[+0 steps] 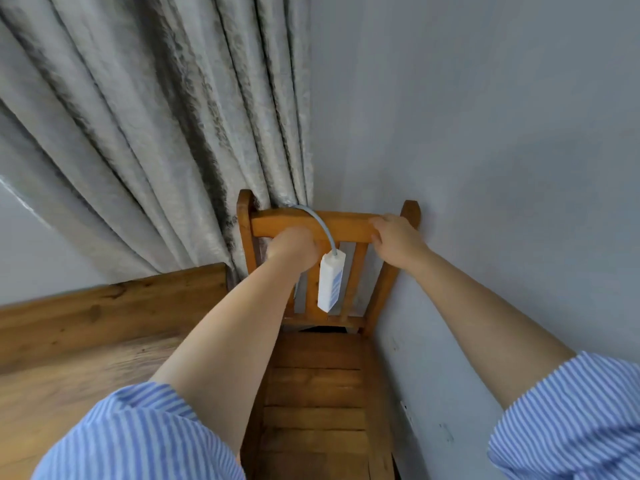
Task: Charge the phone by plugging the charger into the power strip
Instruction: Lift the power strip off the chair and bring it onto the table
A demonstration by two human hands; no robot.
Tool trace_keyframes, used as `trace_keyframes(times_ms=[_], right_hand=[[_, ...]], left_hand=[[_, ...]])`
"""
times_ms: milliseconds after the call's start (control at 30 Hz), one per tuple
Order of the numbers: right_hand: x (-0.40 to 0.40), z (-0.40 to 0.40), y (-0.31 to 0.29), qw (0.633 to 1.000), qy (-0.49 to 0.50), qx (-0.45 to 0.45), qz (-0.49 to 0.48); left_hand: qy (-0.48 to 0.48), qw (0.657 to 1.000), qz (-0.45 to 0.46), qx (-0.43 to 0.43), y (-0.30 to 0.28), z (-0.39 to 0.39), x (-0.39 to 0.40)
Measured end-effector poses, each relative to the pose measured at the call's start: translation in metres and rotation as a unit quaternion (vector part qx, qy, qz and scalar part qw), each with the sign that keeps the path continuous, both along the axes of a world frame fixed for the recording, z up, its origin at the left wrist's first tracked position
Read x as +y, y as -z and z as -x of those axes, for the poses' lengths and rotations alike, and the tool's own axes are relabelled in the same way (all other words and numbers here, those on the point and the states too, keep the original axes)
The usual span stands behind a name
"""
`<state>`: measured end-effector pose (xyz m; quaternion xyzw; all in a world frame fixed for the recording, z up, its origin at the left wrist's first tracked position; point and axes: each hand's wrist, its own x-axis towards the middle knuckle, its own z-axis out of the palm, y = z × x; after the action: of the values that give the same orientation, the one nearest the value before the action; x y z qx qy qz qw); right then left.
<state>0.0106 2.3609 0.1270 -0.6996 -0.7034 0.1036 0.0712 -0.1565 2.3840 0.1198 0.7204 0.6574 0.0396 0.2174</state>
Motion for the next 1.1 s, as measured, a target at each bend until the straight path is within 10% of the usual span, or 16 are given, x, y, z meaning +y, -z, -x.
trace_keyframes(times_ms=[433, 1100], right_hand=[[0.059, -0.027, 0.051, 0.997, -0.074, -0.002, 0.005], [0.068, 0.031, 0.055, 0.988, -0.119, -0.093, -0.018]], left_hand=[[-0.171, 0.945, 0.032, -0.276, 0.052, -0.049, 0.040], [-0.230, 0.920, -0.234, -0.212, -0.010, 0.062, 0.040]])
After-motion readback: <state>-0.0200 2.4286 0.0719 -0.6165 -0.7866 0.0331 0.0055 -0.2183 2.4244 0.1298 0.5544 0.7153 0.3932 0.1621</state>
